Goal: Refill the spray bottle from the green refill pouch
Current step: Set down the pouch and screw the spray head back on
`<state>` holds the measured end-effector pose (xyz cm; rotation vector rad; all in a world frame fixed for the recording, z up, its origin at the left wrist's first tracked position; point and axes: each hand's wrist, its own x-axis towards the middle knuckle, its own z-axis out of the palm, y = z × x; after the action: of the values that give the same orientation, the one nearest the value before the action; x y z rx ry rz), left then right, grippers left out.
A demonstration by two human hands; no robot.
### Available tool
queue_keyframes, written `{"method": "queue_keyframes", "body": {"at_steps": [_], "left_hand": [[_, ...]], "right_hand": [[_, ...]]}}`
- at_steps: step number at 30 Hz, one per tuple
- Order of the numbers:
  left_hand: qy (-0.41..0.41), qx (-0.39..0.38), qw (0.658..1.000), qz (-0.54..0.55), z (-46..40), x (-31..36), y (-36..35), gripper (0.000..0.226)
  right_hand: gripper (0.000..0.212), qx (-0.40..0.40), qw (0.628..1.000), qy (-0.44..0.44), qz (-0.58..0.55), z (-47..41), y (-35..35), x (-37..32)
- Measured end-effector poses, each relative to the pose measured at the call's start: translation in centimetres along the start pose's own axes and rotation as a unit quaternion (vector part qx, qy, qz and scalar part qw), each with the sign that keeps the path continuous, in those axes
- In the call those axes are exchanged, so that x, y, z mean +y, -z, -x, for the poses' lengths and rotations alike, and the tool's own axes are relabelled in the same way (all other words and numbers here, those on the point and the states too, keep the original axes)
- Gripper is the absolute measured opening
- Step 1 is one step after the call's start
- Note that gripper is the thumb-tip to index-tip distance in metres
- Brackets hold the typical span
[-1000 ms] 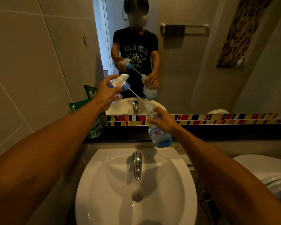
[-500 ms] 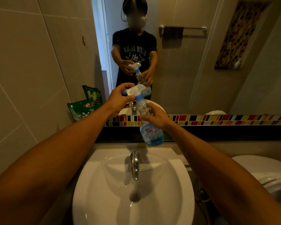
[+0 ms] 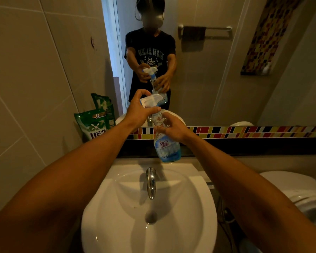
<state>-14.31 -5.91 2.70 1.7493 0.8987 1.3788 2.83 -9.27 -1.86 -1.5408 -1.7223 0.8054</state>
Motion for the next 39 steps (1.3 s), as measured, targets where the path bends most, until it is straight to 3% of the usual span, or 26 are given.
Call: {"method": "queue_keyframes", "body": {"at_steps": [11, 39], "left_hand": [[0.029, -0.047, 0.998, 0.025, -0.7, 0.0, 0.0, 0.056], [0.049, -0.053, 0.995, 0.064, -1.0, 0.5, 0.5, 0.051]], "right_hand": [[0.078, -0.018, 0.999, -0.004, -0.029, 1.0, 1.2, -1.0], [0.066, -0.012, 0.998, 0.001, -0.057, 1.8, 1.3, -2.4]]}}
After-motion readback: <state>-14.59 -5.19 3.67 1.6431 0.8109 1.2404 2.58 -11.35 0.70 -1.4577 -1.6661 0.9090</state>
